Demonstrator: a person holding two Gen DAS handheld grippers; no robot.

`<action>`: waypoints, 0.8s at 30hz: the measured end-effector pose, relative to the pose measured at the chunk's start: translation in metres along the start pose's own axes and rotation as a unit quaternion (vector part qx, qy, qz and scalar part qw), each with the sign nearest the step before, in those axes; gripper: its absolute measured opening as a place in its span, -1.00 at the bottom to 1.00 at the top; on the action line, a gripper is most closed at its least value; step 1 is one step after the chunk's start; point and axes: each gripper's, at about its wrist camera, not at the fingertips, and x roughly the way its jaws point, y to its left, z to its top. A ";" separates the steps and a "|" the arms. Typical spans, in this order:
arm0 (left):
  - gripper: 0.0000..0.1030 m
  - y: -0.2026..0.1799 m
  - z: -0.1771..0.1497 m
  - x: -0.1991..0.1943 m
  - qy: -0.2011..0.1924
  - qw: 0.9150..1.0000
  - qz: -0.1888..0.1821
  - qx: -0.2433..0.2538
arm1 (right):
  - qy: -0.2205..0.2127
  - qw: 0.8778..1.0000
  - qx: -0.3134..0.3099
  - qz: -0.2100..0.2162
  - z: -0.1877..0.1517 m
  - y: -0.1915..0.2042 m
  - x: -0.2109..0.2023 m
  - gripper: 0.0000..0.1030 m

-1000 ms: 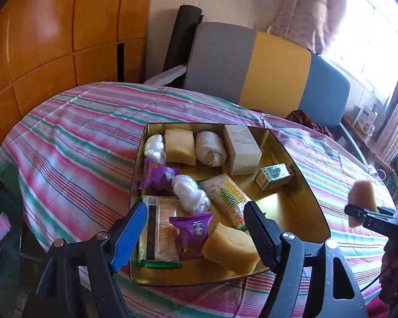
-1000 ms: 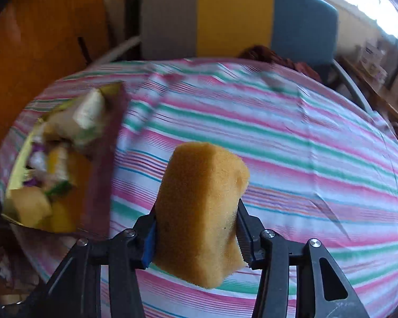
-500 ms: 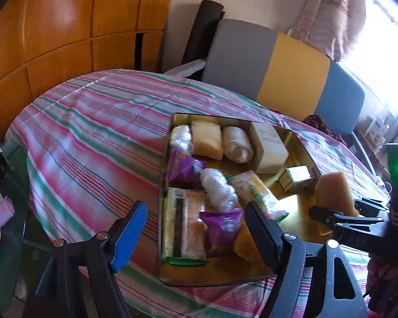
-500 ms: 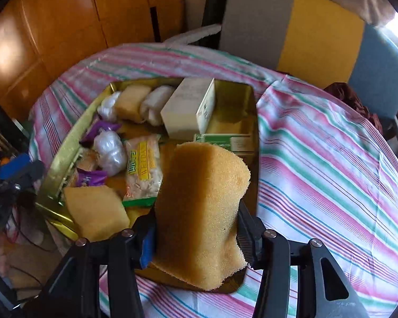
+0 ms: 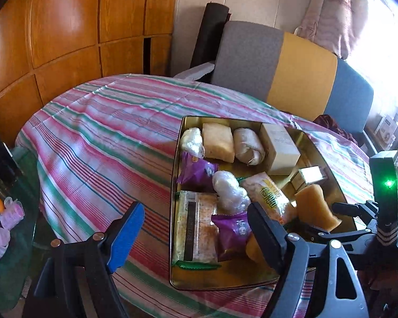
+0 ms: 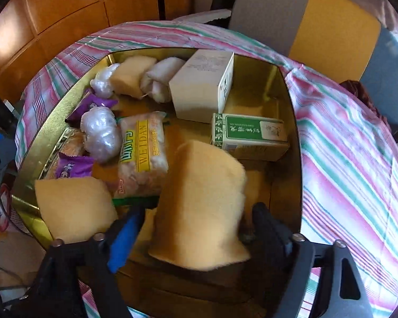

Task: Organize objects

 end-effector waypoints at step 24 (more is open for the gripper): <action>0.57 -0.034 -0.002 -0.057 -0.055 0.998 0.024 0.017 | -0.183 0.976 0.109 -0.046 -0.049 0.003 -0.108 0.83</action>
